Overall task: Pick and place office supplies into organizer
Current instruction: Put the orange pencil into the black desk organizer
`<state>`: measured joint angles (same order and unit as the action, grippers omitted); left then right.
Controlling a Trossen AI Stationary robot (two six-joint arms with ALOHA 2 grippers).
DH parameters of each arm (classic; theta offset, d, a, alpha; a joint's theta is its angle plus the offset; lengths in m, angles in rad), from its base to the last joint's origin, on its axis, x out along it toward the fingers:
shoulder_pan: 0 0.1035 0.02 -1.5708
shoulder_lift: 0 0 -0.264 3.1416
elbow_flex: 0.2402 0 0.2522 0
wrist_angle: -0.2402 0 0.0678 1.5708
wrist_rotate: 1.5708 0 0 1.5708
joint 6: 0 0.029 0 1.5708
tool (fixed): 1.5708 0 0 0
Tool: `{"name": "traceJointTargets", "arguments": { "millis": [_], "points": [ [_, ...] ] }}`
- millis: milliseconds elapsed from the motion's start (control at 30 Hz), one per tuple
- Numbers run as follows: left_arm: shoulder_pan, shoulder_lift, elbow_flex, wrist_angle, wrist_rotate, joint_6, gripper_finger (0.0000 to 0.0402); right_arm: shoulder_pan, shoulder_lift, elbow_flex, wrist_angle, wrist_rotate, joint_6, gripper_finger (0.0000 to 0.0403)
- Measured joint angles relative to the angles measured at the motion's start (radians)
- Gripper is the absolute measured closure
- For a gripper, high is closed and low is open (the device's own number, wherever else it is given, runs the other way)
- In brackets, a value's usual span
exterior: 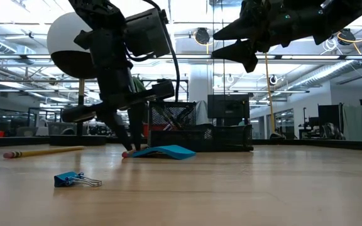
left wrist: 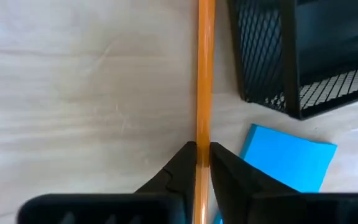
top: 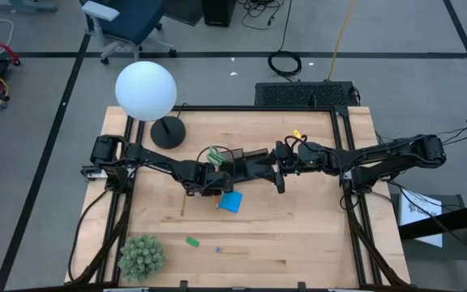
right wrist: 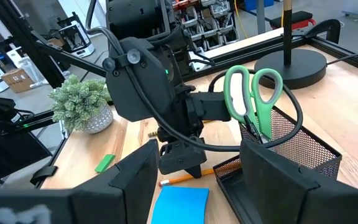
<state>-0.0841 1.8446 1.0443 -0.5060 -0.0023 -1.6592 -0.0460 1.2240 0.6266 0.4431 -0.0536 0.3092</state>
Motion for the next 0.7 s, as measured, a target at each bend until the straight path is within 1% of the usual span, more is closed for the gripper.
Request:
{"name": "traceJointTargets", "arguments": {
  "millis": [133, 267, 433, 533, 633, 700],
  "points": [
    [-0.001, 0.000, 0.000, -0.009, 0.031, 0.000, 0.0322, 0.000, 0.000, 0.000, 0.000, 0.000, 0.000, 0.0186],
    [-0.002, 0.000, 0.000, -0.052, 0.084, 0.019, 0.0321, 0.000, 0.000, 0.000, 0.000, 0.000, 0.000, 0.0186],
    [-0.005, 0.000, 0.000, -0.104, 0.125, 0.033, 0.0320, 0.000, 0.000, 0.000, 0.000, 0.000, 0.000, 0.0186],
    [-0.005, -0.001, 0.001, -0.152, 0.150, 0.068, 0.0320, 0.000, 0.000, 0.000, 0.000, 0.000, 0.000, 0.0186],
    [-0.012, -0.001, 0.001, -0.202, 0.158, 0.096, 0.0320, 0.000, 0.000, 0.000, 0.000, 0.000, 0.000, 0.0186],
    [-0.017, -0.002, 0.001, -0.206, 0.148, 0.105, 0.0320, 0.000, 0.000, 0.000, 0.000, 0.000, 0.000, 0.0186]
  ]
}}
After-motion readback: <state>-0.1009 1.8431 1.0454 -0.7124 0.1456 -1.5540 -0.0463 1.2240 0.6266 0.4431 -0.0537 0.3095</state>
